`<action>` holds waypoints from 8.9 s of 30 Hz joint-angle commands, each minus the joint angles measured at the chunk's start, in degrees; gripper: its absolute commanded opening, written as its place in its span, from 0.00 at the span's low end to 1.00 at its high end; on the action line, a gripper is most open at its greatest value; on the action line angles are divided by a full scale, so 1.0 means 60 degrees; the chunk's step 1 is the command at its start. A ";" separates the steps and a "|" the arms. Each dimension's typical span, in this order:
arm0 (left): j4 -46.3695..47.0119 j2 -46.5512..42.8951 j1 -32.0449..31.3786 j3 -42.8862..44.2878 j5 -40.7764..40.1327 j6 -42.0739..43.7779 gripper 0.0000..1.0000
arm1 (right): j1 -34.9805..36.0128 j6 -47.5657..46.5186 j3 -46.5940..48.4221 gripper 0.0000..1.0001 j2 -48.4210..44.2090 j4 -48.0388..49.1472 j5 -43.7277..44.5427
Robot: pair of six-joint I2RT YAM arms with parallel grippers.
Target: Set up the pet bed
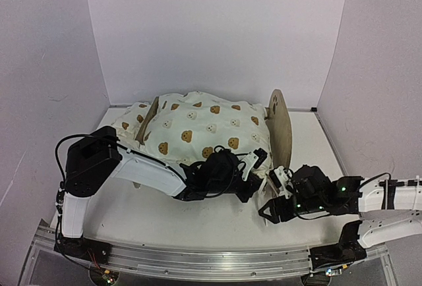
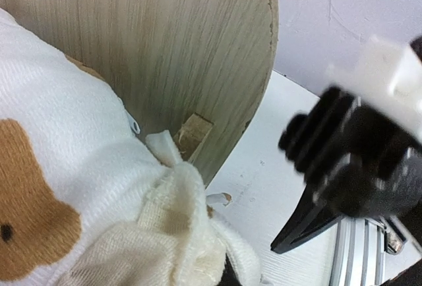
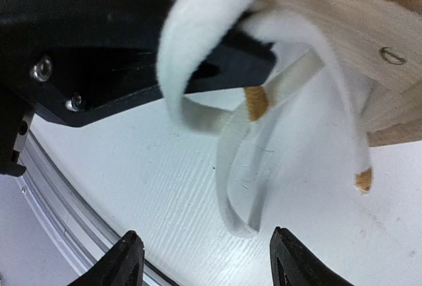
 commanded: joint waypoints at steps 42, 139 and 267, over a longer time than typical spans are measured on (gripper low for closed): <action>0.2716 0.2085 0.0128 0.5973 -0.3269 0.5495 0.00 | 0.1776 0.4919 -0.2495 0.00 0.3258 0.5013 0.3345; 0.1181 -0.6698 -0.0598 -0.3591 0.0156 0.0295 0.88 | -0.1156 0.5978 -0.0866 0.06 -0.1236 -0.2729 0.3892; -0.5657 -0.7767 0.6632 -0.4331 0.5008 -0.0716 0.27 | 0.1732 -0.9543 0.9792 0.67 0.7109 -0.0532 0.1148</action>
